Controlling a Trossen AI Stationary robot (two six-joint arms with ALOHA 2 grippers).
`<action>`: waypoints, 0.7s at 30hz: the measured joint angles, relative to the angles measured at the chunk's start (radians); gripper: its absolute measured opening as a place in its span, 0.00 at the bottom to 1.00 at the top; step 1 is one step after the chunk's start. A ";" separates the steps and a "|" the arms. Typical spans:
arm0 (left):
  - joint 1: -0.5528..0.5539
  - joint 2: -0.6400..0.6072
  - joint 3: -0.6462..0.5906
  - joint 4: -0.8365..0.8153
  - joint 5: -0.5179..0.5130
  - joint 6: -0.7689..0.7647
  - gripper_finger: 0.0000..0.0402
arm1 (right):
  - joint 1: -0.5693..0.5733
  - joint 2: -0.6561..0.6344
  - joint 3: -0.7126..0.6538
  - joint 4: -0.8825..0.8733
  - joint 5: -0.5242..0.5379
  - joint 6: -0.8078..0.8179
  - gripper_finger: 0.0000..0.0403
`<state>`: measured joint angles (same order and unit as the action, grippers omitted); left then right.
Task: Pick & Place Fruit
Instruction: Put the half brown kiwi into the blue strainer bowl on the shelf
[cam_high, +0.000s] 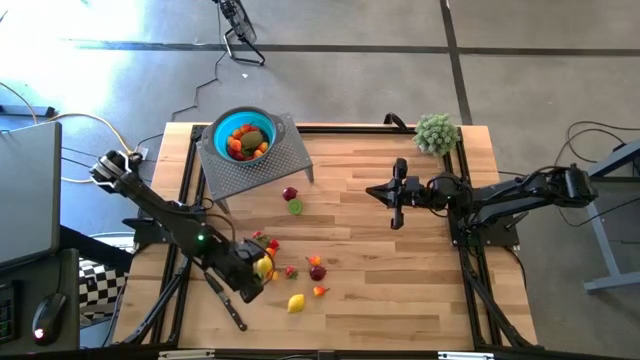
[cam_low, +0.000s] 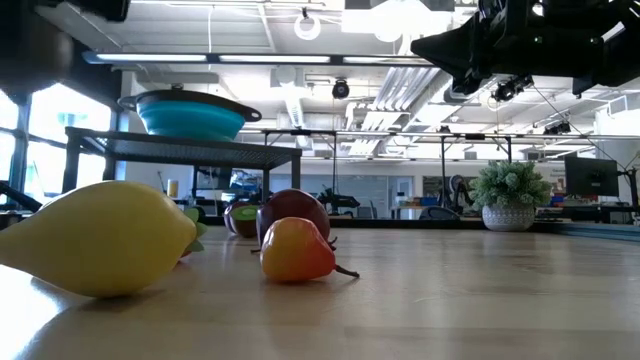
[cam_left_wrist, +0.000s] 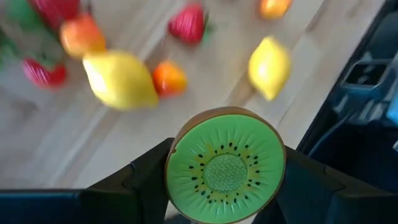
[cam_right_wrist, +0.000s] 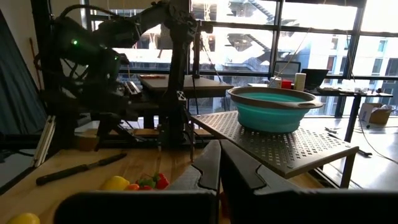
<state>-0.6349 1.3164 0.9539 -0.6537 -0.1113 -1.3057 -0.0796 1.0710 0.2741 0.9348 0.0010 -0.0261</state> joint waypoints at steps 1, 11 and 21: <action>0.000 -0.016 0.001 -0.001 -0.028 0.016 0.57 | 0.000 0.000 0.000 0.000 0.000 0.000 0.01; 0.001 -0.160 0.081 -0.008 -0.340 0.266 0.57 | 0.000 0.000 0.000 0.000 0.000 0.004 0.01; 0.032 -0.234 0.207 -0.082 -0.560 0.497 0.57 | 0.000 0.000 0.000 0.000 0.000 0.004 0.01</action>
<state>-0.6028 1.0825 1.1608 -0.7358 -0.6709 -0.8086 -0.0799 1.0710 0.2741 0.9352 0.0010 -0.0223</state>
